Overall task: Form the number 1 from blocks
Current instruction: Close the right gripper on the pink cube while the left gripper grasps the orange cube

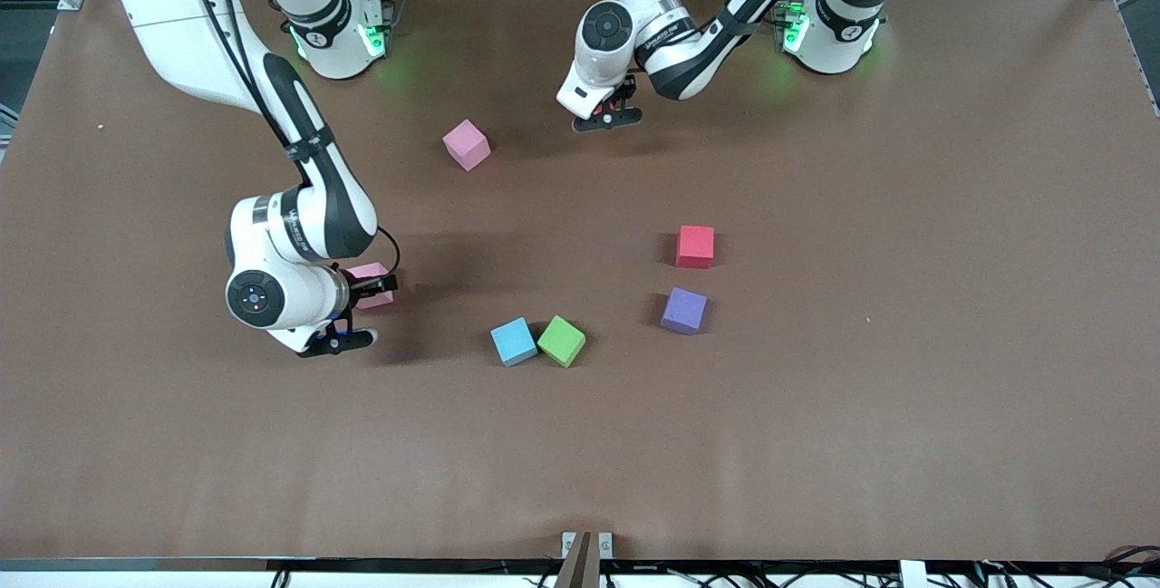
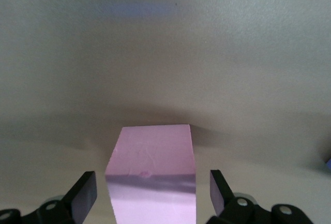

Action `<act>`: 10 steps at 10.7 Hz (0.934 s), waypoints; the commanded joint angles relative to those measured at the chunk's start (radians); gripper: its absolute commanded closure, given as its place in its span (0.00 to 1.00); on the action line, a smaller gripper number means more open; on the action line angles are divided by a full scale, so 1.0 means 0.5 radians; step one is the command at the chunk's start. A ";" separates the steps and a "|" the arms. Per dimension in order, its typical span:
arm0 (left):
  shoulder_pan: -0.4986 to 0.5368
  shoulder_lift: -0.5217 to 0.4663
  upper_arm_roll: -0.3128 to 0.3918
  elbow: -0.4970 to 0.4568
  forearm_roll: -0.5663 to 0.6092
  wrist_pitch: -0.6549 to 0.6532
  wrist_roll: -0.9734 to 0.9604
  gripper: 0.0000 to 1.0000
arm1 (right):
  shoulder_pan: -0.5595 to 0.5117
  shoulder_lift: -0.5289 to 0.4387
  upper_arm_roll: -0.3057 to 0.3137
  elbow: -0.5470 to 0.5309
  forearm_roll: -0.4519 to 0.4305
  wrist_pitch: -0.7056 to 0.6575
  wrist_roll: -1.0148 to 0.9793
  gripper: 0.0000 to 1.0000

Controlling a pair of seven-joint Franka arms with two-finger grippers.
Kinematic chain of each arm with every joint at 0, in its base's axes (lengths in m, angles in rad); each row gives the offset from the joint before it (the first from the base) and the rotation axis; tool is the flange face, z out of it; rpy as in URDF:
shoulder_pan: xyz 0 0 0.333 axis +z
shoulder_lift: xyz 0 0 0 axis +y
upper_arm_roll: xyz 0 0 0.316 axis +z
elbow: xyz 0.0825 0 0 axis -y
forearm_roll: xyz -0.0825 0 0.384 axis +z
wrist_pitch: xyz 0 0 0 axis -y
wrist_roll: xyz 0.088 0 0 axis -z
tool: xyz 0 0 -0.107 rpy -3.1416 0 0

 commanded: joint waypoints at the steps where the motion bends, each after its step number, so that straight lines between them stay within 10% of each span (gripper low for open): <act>1: -0.021 0.008 0.011 0.018 0.114 0.030 -0.062 1.00 | 0.006 -0.012 -0.008 -0.051 0.017 0.035 -0.035 0.04; 3: -0.039 0.008 0.011 0.027 0.270 0.033 -0.050 1.00 | 0.006 -0.012 -0.008 -0.088 0.017 0.044 -0.044 0.07; 6: -0.043 0.026 0.014 0.067 0.314 0.040 -0.028 1.00 | 0.006 -0.012 -0.014 -0.085 0.017 0.060 -0.044 0.51; 8: -0.046 0.038 0.014 0.082 0.314 0.040 -0.028 1.00 | 0.009 -0.012 -0.017 -0.085 0.017 0.099 -0.044 0.59; 9: -0.046 0.038 0.029 0.082 0.311 0.040 -0.037 0.01 | 0.015 -0.027 -0.023 -0.079 0.020 0.100 -0.044 0.59; 10: -0.043 0.032 0.030 0.091 0.311 0.040 -0.065 0.00 | 0.034 -0.094 -0.038 -0.082 0.020 0.100 -0.041 0.58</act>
